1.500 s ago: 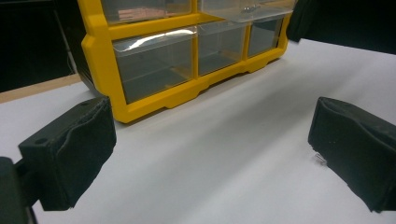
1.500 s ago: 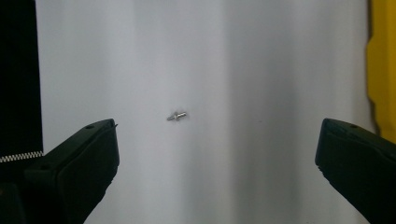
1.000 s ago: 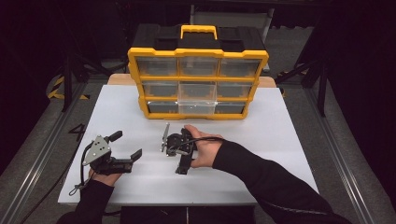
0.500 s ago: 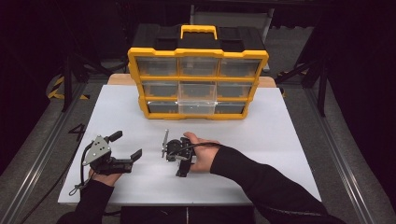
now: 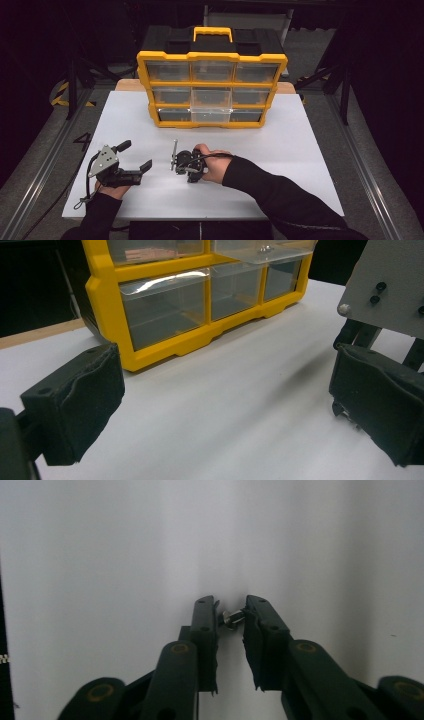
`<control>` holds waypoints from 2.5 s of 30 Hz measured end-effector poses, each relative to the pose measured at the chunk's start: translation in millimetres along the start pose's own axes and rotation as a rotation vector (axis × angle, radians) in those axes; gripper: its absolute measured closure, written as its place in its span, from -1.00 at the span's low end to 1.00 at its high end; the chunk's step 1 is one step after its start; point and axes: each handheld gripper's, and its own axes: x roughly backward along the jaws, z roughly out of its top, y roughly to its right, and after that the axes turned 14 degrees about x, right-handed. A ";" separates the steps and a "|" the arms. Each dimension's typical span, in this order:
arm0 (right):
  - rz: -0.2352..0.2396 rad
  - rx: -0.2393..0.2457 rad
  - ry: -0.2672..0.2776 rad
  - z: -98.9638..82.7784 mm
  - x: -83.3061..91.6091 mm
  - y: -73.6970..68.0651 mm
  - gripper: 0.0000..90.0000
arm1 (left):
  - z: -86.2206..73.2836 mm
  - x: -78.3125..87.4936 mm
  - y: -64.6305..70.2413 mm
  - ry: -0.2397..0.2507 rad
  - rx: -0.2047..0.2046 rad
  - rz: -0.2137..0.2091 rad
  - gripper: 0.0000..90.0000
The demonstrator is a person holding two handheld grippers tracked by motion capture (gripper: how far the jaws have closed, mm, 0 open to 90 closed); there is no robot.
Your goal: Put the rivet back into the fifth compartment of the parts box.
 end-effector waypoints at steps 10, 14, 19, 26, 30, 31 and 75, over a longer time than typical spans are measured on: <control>0.005 0.024 -0.010 7.0 21.3 -1.8 0.84 | 0.3 0.6 0.8 0.004 0.002 -0.001 -0.95; 0.001 0.043 0.004 11.5 36.3 -3.6 0.84 | 0.8 1.5 1.4 0.009 0.004 0.001 -0.95; -0.004 0.057 0.000 18.3 57.3 -1.9 0.84 | 0.6 0.9 -0.1 0.012 0.014 -0.006 -0.95; -0.032 0.063 -0.005 21.8 92.2 3.6 0.84 | 0.5 0.5 -0.7 0.003 0.015 -0.003 -0.95; -0.053 0.052 0.008 19.3 112.0 8.7 0.84 | -0.4 0.7 -0.8 0.002 0.024 0.000 -0.95; -0.059 0.043 0.013 18.4 117.1 10.0 0.84 | -0.2 0.9 -1.0 0.001 0.027 0.000 -0.95; -0.261 -0.103 -0.037 6.2 217.1 101.1 0.84 | 1.6 -0.4 -1.5 0.005 0.013 -0.005 -0.93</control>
